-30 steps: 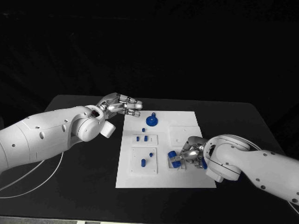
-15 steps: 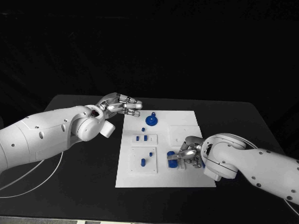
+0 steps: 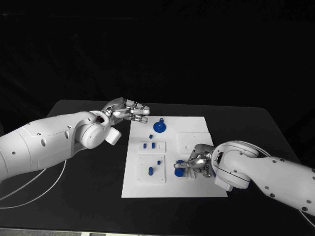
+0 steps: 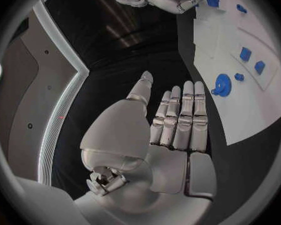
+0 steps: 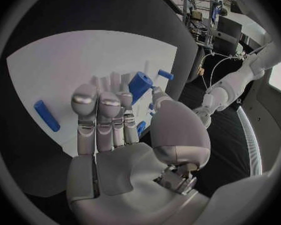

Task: Assemble the parts on the task board

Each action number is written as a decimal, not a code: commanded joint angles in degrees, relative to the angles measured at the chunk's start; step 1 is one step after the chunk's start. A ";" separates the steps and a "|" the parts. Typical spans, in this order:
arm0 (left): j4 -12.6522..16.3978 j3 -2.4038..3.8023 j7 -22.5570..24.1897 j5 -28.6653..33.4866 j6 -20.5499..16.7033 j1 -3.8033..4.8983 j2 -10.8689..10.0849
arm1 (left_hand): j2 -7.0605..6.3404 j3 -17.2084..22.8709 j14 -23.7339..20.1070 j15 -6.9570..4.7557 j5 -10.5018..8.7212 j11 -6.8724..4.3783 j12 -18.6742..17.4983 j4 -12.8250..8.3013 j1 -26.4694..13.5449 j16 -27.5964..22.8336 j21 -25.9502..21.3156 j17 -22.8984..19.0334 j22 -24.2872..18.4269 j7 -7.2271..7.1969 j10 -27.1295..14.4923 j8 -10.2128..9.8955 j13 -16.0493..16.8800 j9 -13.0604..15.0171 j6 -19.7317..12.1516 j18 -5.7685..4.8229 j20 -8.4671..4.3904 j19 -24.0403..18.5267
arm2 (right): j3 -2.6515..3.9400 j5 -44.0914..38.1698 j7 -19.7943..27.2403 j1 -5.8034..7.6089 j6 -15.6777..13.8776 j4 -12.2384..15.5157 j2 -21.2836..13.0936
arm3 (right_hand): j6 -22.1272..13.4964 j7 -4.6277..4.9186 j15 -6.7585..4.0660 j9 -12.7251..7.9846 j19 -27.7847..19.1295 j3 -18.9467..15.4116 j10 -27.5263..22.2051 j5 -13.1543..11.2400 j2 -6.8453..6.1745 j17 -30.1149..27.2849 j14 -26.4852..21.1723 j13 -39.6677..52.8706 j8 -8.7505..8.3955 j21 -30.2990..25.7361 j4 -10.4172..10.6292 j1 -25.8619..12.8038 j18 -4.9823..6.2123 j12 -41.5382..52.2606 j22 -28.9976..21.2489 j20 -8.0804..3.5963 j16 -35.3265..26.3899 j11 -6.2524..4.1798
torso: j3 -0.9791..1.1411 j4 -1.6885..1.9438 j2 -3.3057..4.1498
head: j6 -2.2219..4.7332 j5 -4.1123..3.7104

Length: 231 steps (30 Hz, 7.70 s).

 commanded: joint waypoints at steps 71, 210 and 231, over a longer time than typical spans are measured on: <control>-0.05 -0.04 0.10 -0.07 0.88 0.02 -0.60 | 0.56 0.12 -0.45 0.08 0.15 -0.11 0.06 0.67 -0.16 -0.15 0.47 0.09 -0.82 -0.12 -0.45 -0.10 0.04 -0.06 -0.33 -0.36 0.20 0.34 | -0.02 -5.64 0.20 -1.49 9.13 -0.39 -2.12 | 2.60 -0.50 -0.38 0.24 2.64 7.46 1.61 -0.32 -1.42 -0.04 0.08 1.87 -0.14 0.28 -11.18 5.55 -0.62 2.38 5.49 -0.39 0.04 -0.43 | -0.06 0.03 -0.01 | -0.64 0.28; 3.02 -0.81 0.12 -0.05 0.32 -0.77 -3.15 | 0.80 -3.01 1.30 -0.64 0.45 -1.12 -0.04 -0.95 0.59 -0.08 1.48 0.18 -1.12 -0.86 2.76 -0.08 0.02 -0.02 2.65 -0.95 -0.54 0.63 | 3.79 1.41 3.26 -6.28 -11.18 1.09 -6.00 | 0.28 0.70 -0.22 0.30 2.24 21.52 0.85 19.01 4.35 1.14 0.13 4.55 -0.19 2.97 -26.80 5.72 -0.11 6.01 5.68 -0.09 0.42 -0.16 | 0.03 -0.34 -0.15 | -0.63 -0.44; 3.10 -0.81 -0.60 -0.25 0.76 -0.77 -3.13 | 0.52 -2.92 1.05 -0.54 0.36 -1.02 -0.03 -0.43 0.47 -0.10 1.42 0.16 -1.28 -0.77 2.53 -0.08 0.03 -0.02 2.38 -0.94 -0.44 0.49 | 3.55 0.71 0.67 -5.69 -5.02 -0.47 -3.96 | 0.67 0.24 -0.21 0.55 2.30 17.46 0.61 17.14 4.78 1.02 0.13 4.10 -0.21 2.02 -25.48 5.86 -0.31 5.57 5.66 -0.09 0.24 -0.24 | 0.06 -0.32 -0.15 | -0.79 -0.21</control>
